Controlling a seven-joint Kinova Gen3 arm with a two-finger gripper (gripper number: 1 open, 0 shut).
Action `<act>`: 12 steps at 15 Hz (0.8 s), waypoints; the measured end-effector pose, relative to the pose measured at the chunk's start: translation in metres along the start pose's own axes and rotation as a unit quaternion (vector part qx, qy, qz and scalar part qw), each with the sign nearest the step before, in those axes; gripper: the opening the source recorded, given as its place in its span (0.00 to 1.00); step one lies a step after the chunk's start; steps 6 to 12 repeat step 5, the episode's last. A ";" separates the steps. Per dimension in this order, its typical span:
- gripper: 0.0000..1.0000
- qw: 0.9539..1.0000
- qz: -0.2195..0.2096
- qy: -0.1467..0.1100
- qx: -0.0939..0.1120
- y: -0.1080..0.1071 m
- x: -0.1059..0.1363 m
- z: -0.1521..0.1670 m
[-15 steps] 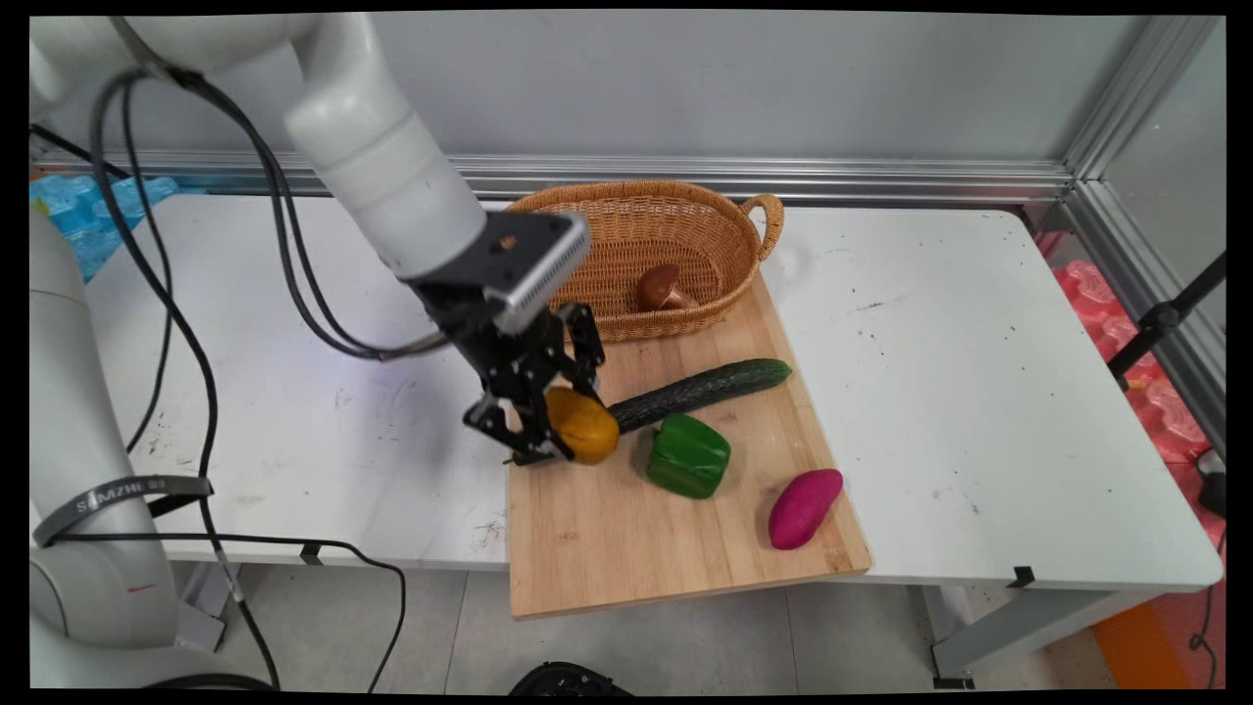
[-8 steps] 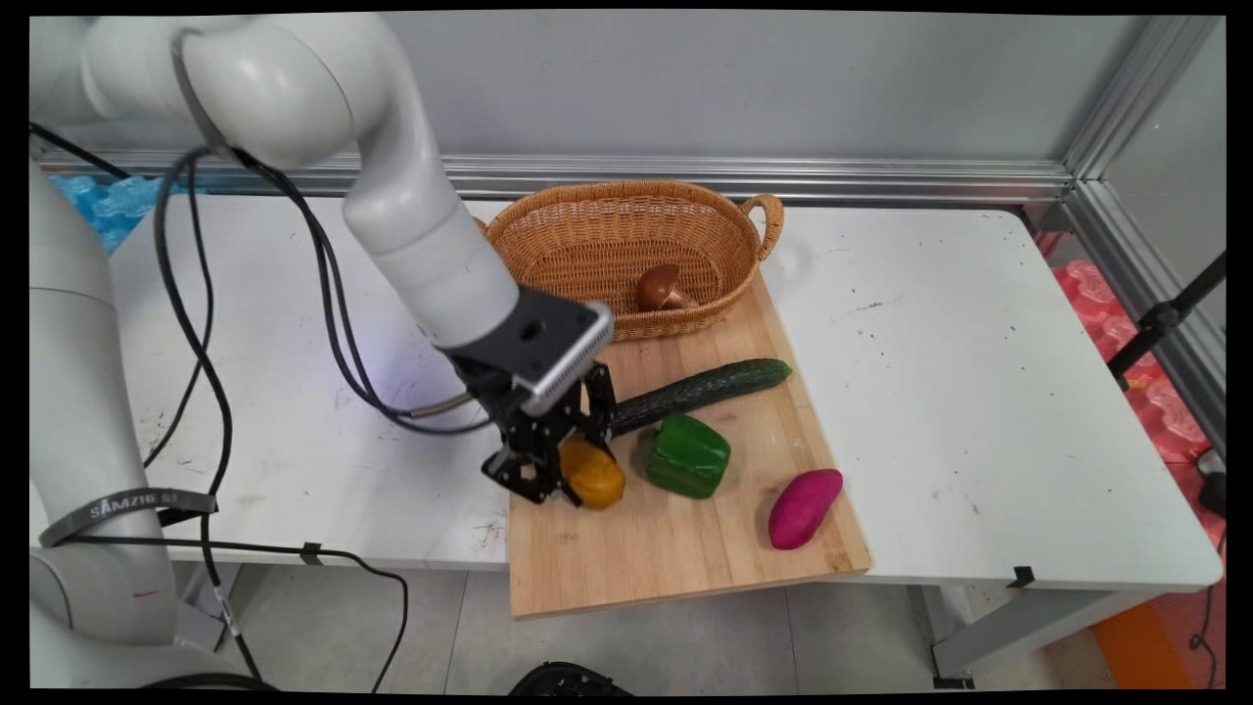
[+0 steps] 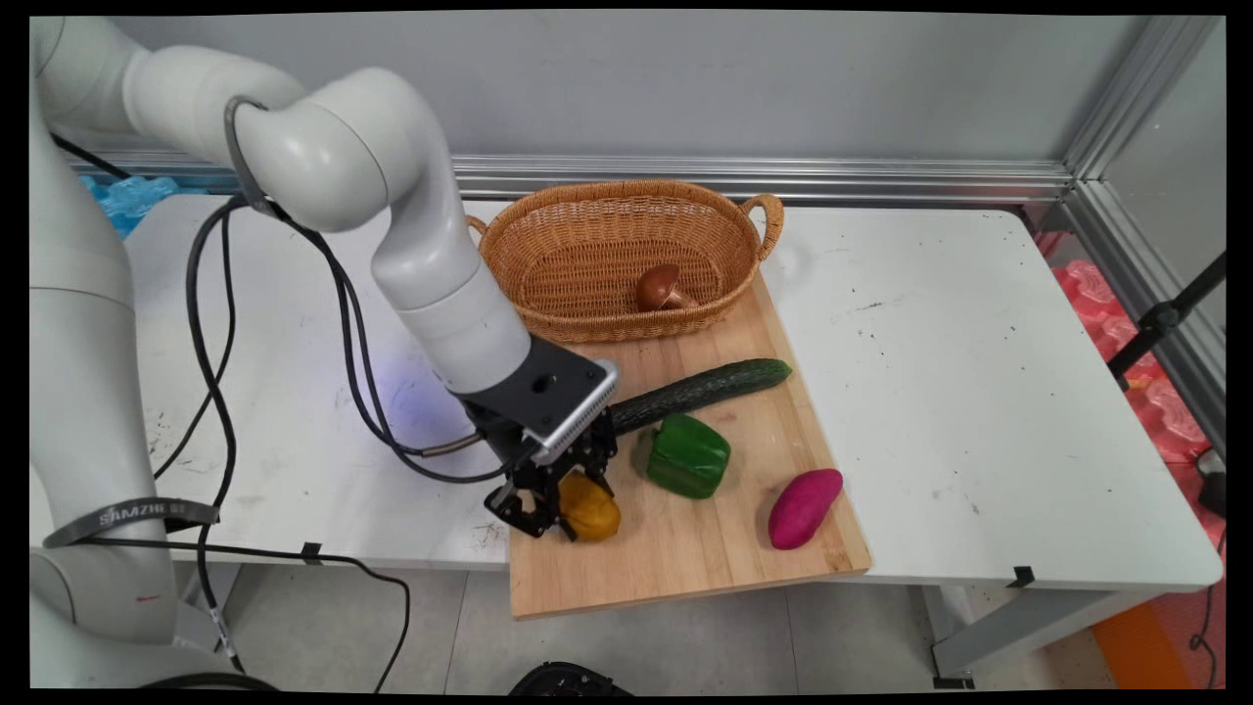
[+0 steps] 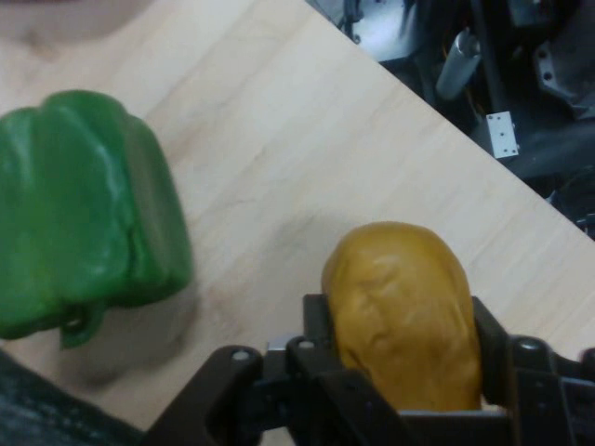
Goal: Place the picked object on the cutting board
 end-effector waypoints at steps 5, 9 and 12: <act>1.00 1.000 -0.003 0.008 -0.005 0.002 0.000 0.002; 1.00 1.000 -0.003 0.008 -0.005 0.002 0.000 0.002; 1.00 1.000 -0.003 0.008 -0.005 0.002 0.000 0.002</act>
